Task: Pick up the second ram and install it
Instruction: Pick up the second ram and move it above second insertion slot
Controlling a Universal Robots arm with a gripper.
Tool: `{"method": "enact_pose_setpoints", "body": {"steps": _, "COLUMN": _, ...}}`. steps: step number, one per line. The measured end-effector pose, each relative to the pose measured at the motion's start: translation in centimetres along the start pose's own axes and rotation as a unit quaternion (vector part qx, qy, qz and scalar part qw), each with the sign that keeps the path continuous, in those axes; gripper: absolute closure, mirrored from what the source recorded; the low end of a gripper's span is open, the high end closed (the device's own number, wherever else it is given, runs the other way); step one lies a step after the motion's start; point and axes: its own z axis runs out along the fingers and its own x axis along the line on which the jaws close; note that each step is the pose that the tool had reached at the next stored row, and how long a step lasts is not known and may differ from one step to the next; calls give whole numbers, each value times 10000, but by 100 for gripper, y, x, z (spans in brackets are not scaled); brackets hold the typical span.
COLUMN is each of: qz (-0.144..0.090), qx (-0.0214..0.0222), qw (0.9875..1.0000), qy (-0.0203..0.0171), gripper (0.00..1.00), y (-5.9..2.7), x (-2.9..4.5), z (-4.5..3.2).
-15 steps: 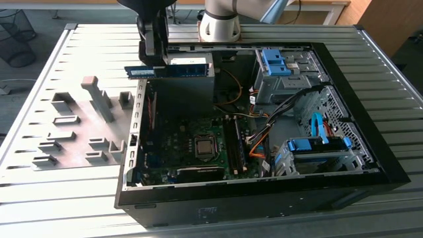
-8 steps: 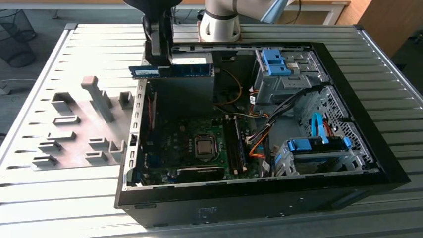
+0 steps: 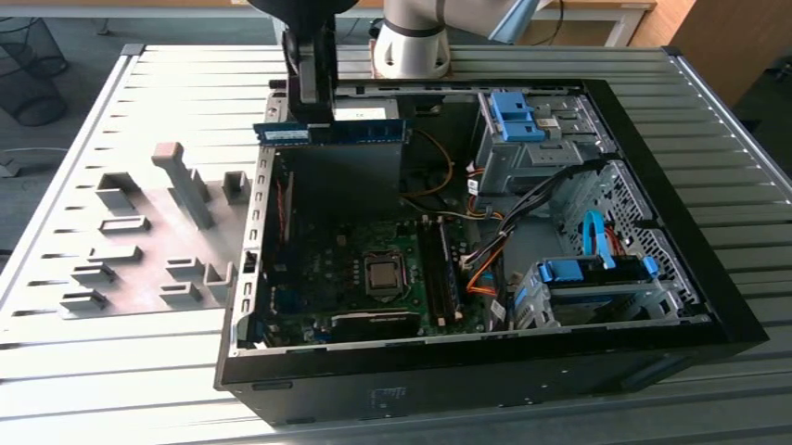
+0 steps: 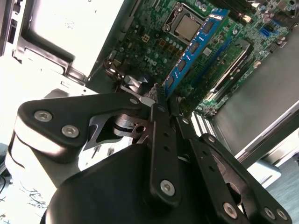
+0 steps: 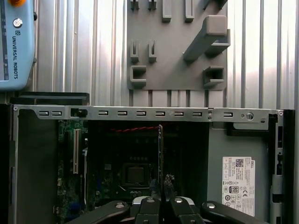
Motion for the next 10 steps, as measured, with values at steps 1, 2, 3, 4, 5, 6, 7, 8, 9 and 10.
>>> {"method": "enact_pose_setpoints", "body": {"steps": 1, "qz": 0, "qx": 0, "qw": 10000, "qy": 0, "gripper": 86, "y": -12, "x": 0, "z": 0}}
{"method": "enact_pose_setpoints", "body": {"steps": 2, "qz": 0, "qx": 0, "qw": 10000, "qy": 0, "gripper": 86, "y": -24, "x": 0, "z": 0}}
{"method": "enact_pose_setpoints", "body": {"steps": 3, "qz": 0, "qx": 0, "qw": 10000, "qy": 0, "gripper": 86, "y": -36, "x": 0, "z": 0}}
{"method": "enact_pose_setpoints", "body": {"steps": 4, "qz": 0, "qx": 0, "qw": 10000, "qy": 0, "gripper": 86, "y": -49, "x": 0, "z": 0}}
{"method": "enact_pose_setpoints", "body": {"steps": 5, "qz": 0, "qx": 0, "qw": 10000, "qy": 0, "gripper": 86, "y": -62, "x": 0, "z": 0}}
{"method": "enact_pose_setpoints", "body": {"steps": 6, "qz": 0, "qx": 0, "qw": 10000, "qy": 0, "gripper": 86, "y": -74, "x": 0, "z": -1}}
{"method": "enact_pose_setpoints", "body": {"steps": 7, "qz": 0, "qx": 0, "qw": 10000, "qy": 0, "gripper": 86, "y": -87, "x": 0, "z": -1}}
{"method": "enact_pose_setpoints", "body": {"steps": 8, "qz": 0, "qx": 0, "qw": 10000, "qy": 0, "gripper": 86, "y": -98, "x": 0, "z": -1}}
{"method": "enact_pose_setpoints", "body": {"steps": 9, "qz": 0, "qx": 0, "qw": 10000, "qy": 0, "gripper": 86, "y": -109, "x": 0, "z": -1}}
{"method": "enact_pose_setpoints", "body": {"steps": 10, "qz": 0, "qx": 0, "qw": 10000, "qy": 0, "gripper": 86, "y": -121, "x": 0, "z": -1}}
